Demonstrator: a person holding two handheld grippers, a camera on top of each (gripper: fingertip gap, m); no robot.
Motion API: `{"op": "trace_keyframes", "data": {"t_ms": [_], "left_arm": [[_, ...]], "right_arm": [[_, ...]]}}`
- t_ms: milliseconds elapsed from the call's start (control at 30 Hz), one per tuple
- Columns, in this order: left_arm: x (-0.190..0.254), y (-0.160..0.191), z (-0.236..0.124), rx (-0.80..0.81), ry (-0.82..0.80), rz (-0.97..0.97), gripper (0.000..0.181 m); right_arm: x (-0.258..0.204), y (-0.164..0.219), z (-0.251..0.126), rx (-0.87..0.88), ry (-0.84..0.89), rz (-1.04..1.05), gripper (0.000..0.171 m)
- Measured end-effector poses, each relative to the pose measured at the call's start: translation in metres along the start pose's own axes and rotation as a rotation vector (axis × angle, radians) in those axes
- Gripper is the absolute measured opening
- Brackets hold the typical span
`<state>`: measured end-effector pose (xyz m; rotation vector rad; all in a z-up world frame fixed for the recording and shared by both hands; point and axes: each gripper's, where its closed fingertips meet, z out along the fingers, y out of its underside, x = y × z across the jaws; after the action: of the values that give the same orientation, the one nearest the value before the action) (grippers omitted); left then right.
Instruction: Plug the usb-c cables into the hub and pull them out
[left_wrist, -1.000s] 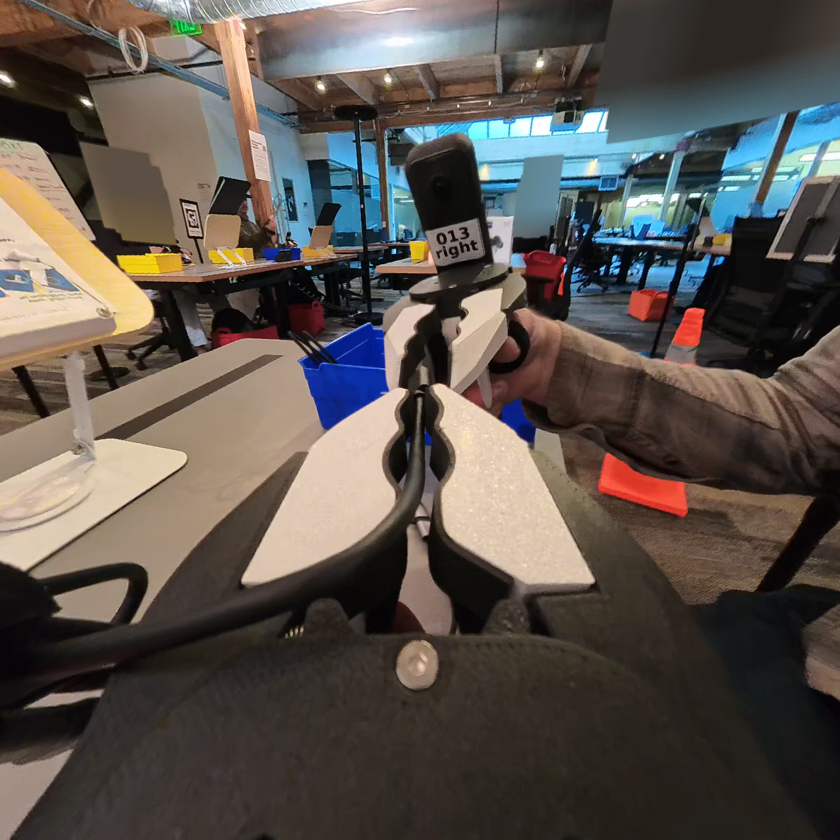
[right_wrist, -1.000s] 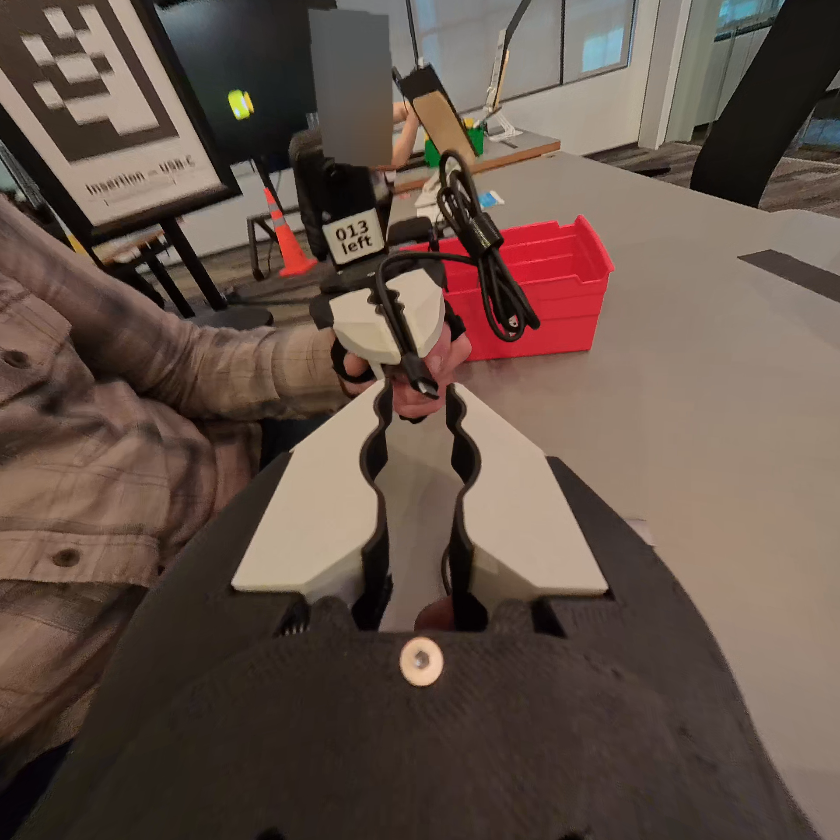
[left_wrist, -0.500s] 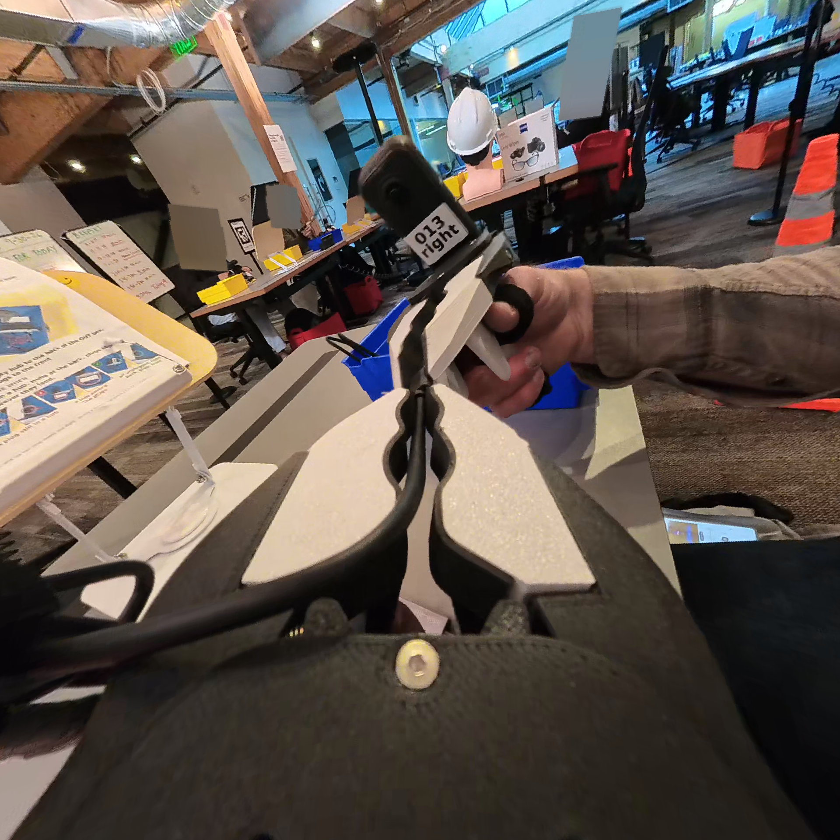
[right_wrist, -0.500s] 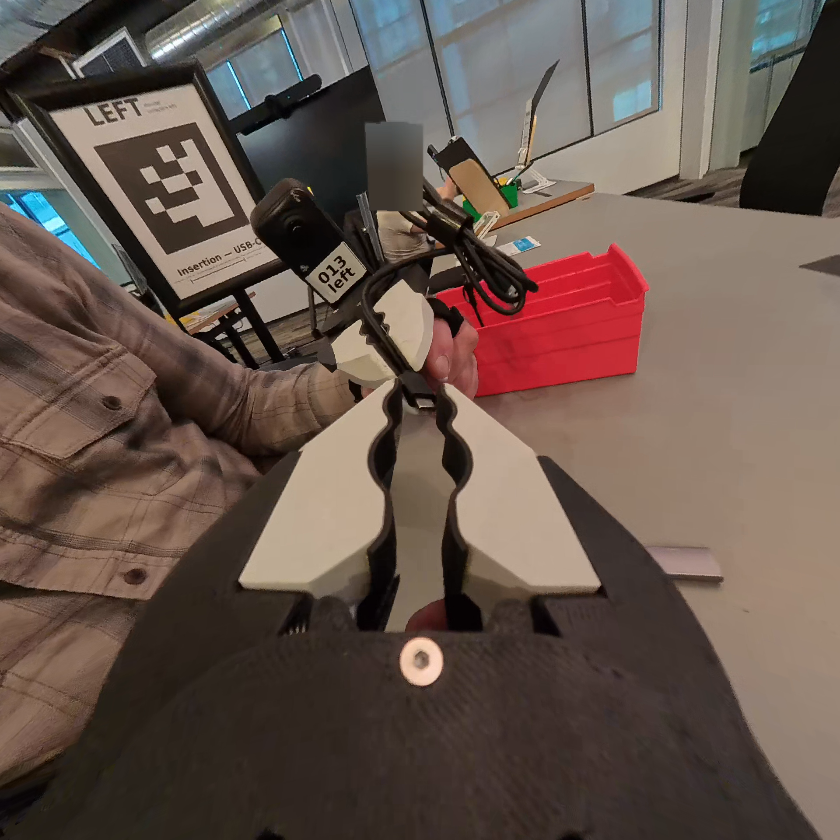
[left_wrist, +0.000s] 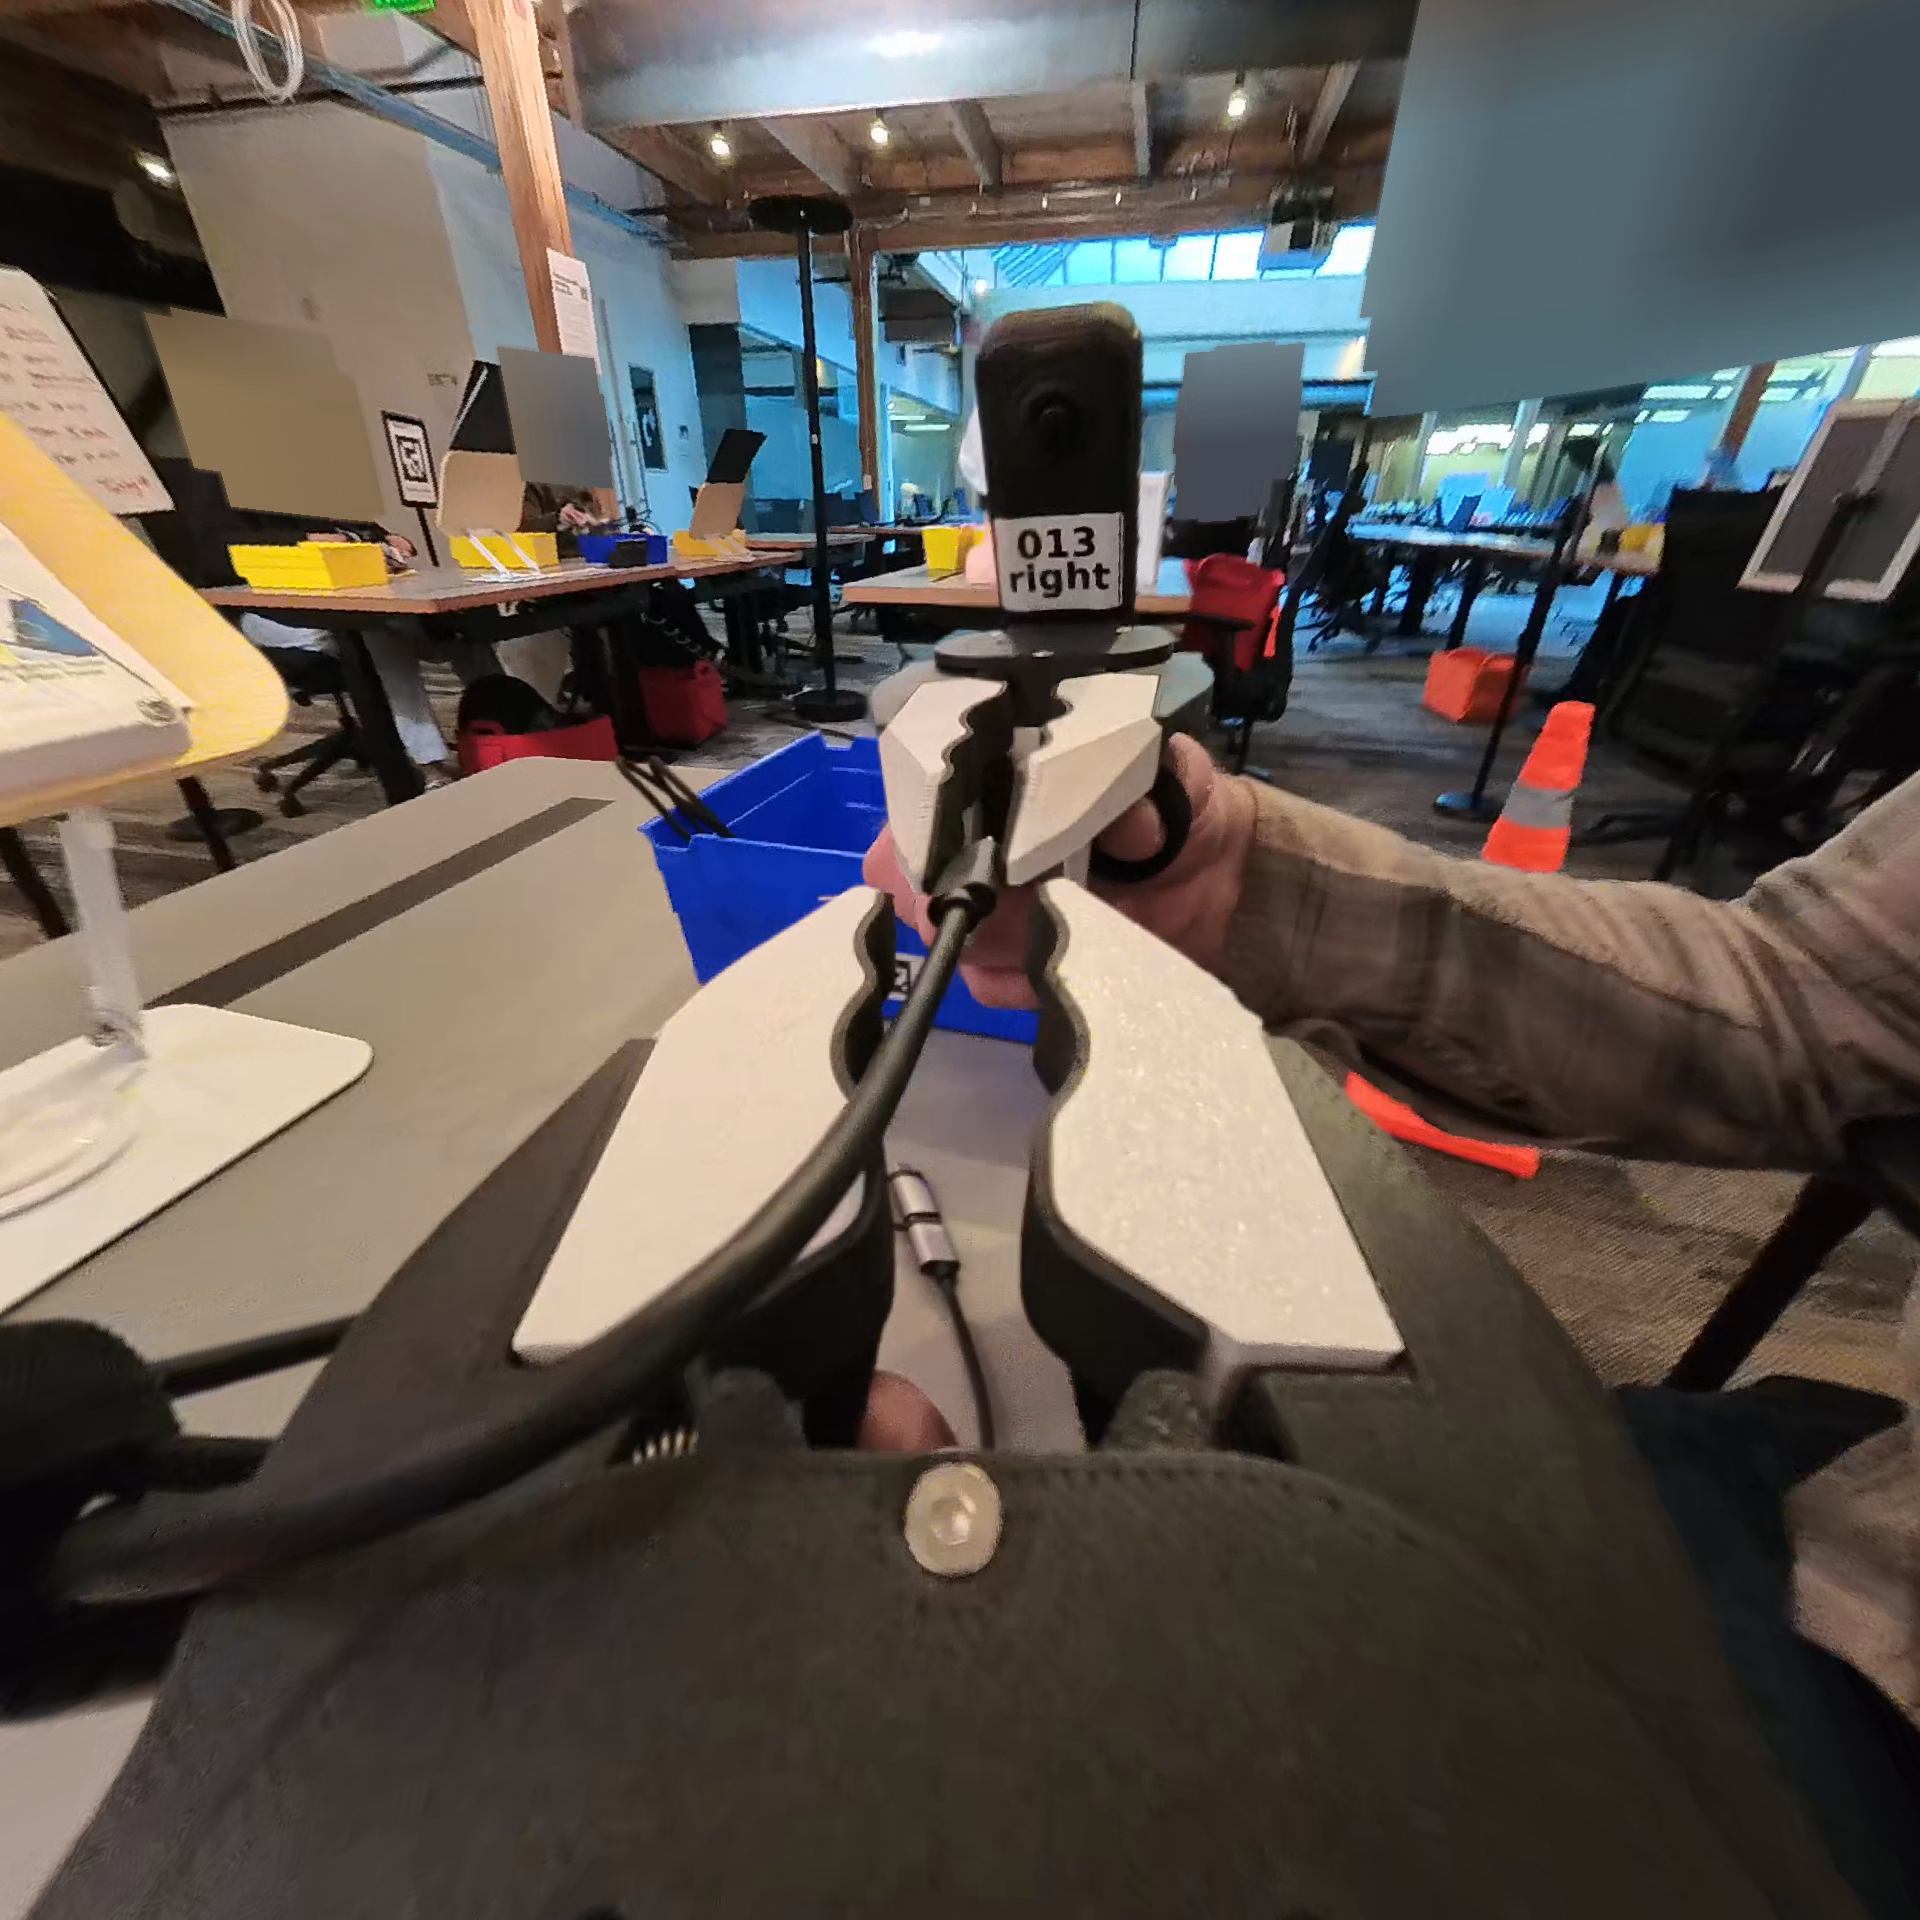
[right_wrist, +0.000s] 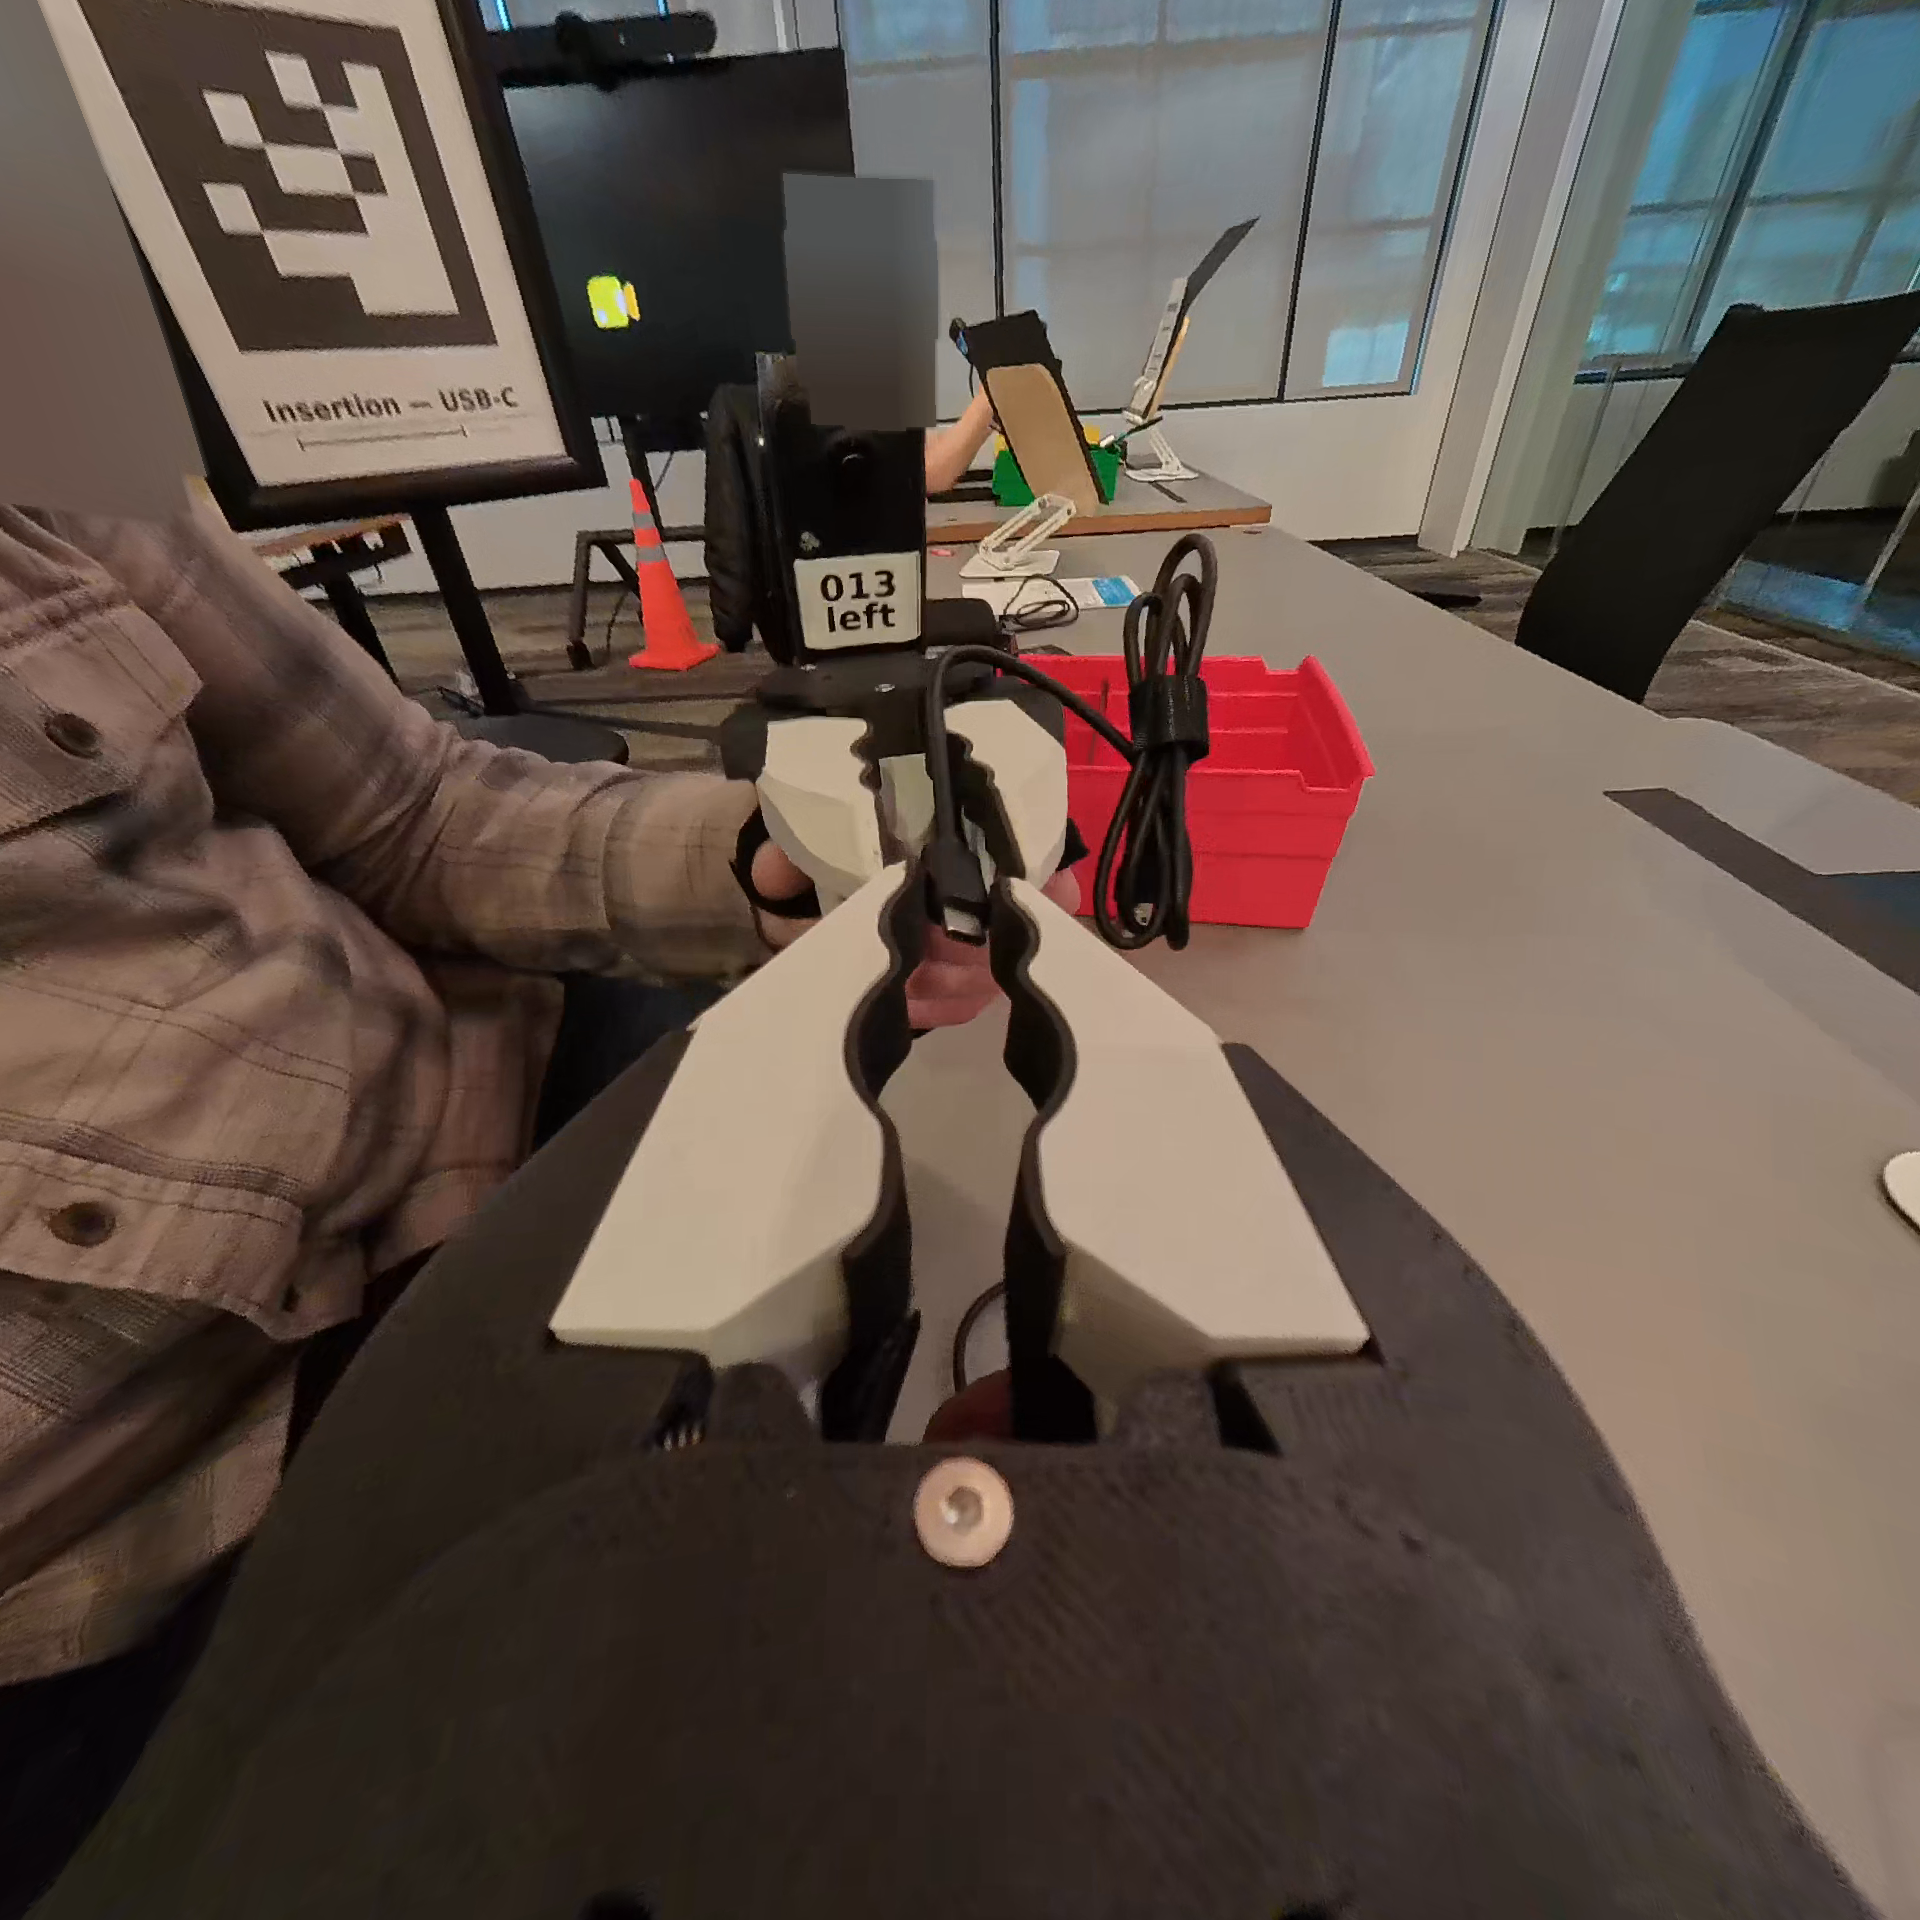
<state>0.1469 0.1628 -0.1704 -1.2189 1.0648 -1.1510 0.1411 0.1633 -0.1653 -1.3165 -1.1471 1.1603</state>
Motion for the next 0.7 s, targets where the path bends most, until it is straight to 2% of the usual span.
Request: {"op": "trace_keyframes", "data": {"t_ms": [233, 433, 533, 700], "left_arm": [[-0.0003, -0.0040, 0.0010, 0.039, 0.067, -0.176, 0.022], [0.0022, -0.0067, 0.0016, 0.069, 0.180, -0.413, 0.019], [0.0037, -0.0096, 0.0016, 0.093, 0.209, -0.459, 0.011], [0.0015, -0.0062, 0.0019, 0.084, 0.206, -0.480, 0.011]], "right_arm": [[-0.0007, 0.0005, -0.0005, -0.063, 0.049, -0.103, 0.010], [-0.0016, 0.0019, -0.0011, -0.143, 0.100, -0.224, 0.009], [-0.0038, 0.0003, -0.0011, -0.158, 0.111, -0.267, 0.009], [-0.0031, 0.0027, -0.0009, -0.176, 0.126, -0.277, 0.009]]}}
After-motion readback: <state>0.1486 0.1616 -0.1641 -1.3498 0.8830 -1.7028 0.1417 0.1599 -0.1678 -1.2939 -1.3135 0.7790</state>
